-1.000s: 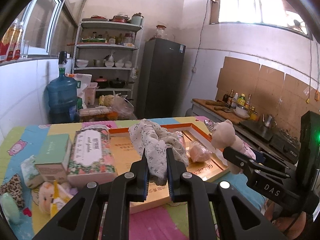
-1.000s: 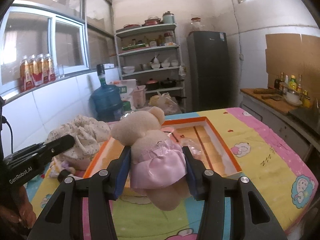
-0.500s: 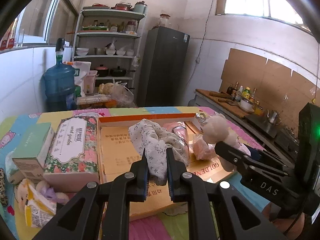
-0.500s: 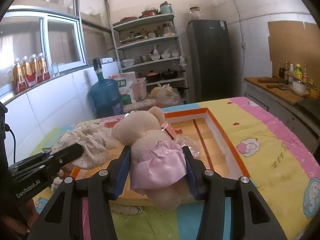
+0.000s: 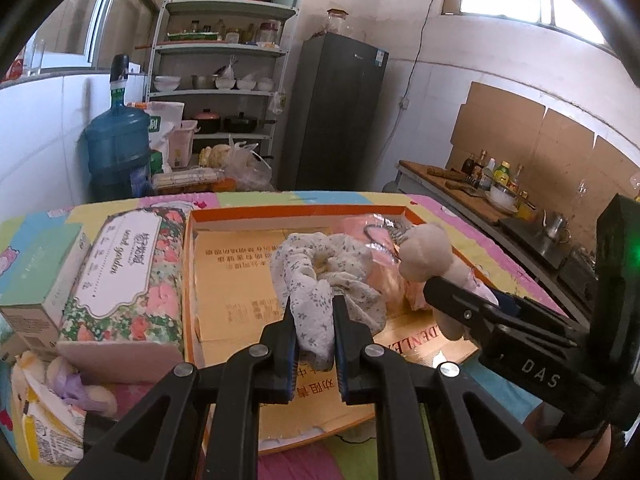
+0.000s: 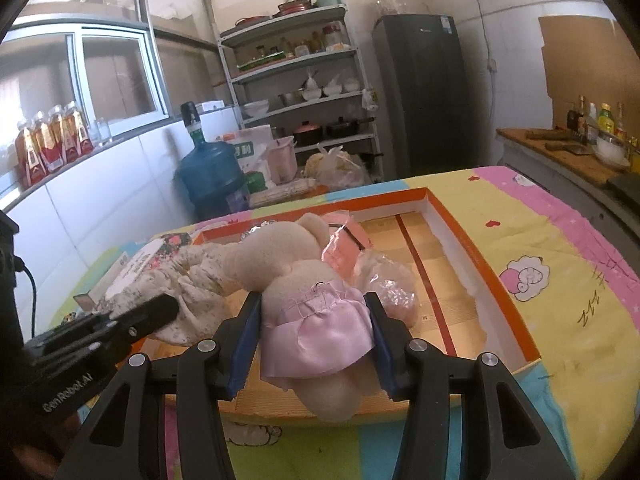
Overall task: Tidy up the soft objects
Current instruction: 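Lower and release the scrunchie with the left gripper while the right releases the bear in the box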
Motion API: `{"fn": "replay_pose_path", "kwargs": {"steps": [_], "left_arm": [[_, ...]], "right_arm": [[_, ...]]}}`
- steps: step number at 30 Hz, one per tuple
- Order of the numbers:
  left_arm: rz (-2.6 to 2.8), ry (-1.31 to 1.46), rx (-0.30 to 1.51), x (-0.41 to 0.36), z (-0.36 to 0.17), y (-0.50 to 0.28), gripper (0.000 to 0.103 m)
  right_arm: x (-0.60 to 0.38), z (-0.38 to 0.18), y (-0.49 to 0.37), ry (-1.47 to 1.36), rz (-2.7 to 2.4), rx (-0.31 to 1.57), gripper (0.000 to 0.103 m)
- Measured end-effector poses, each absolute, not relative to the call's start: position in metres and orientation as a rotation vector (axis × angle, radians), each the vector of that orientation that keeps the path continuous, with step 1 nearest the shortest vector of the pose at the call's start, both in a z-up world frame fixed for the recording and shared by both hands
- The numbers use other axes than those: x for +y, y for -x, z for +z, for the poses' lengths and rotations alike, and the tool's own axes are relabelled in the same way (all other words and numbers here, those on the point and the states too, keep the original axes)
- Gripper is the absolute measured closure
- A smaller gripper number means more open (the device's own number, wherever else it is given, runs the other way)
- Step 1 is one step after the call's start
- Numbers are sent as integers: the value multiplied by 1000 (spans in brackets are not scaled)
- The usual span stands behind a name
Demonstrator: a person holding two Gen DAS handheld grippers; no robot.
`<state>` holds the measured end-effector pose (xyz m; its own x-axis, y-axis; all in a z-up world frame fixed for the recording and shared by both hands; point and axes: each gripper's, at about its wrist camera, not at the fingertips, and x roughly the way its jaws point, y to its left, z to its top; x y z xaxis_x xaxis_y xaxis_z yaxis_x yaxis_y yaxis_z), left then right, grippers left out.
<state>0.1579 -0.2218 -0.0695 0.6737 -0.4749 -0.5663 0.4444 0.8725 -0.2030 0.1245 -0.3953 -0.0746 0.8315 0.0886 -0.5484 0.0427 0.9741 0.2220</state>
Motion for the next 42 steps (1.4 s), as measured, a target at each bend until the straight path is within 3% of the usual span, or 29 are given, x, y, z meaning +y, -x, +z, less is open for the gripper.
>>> {"fn": "replay_pose_path", "kwargs": {"steps": [22,28,33,42], "left_arm": [[-503,99,734,-223,-86,-177,88],[-483,103,739,-219,-86,-178,73],[-466,106,741,-216,-86,-179,48],[-455,107,732,-211,-81,-176,44]], "right_arm": [[-402,-88,-147,-228,-20,703,47],[-401,-88,-147,-230,-23,699,45],[-400,-88,-147,-227,-24,701,44],[-400,-86,-143,-226,-38,694,37]]}}
